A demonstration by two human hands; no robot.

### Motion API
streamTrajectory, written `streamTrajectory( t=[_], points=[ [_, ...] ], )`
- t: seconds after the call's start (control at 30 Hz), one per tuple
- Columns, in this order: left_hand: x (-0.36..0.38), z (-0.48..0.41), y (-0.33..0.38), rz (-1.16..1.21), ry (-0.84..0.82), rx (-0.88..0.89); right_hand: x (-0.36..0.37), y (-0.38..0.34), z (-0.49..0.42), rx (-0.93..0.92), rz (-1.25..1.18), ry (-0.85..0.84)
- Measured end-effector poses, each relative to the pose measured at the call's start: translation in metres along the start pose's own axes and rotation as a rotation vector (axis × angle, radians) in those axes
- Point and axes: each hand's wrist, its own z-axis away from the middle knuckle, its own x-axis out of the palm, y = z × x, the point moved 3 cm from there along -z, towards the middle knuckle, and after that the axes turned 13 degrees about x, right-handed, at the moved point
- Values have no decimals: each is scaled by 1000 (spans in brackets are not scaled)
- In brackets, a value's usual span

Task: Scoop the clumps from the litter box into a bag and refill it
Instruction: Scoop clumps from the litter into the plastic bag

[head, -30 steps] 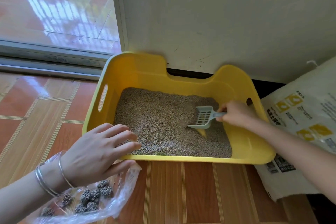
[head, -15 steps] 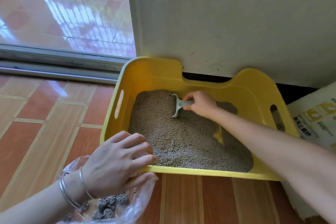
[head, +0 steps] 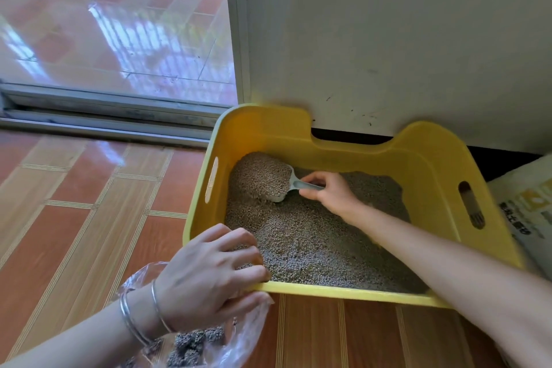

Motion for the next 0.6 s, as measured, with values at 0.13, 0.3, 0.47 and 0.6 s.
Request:
streamTrajectory(
  t=[0.13, 0.3, 0.47, 0.6],
  points=[
    [-4, -2, 0, -8, -8, 18, -23, -1, 18, -61, 75, 33],
    [-5, -2, 0, 12, 10, 22, -58, 7, 49, -161, 166, 74],
    [-3, -2, 0, -25, 19, 27, -85, 17, 72, -199, 117, 115],
    [-3, -2, 1, -37, 36, 37, -94, 16, 83, -219, 80, 112]
  ],
)
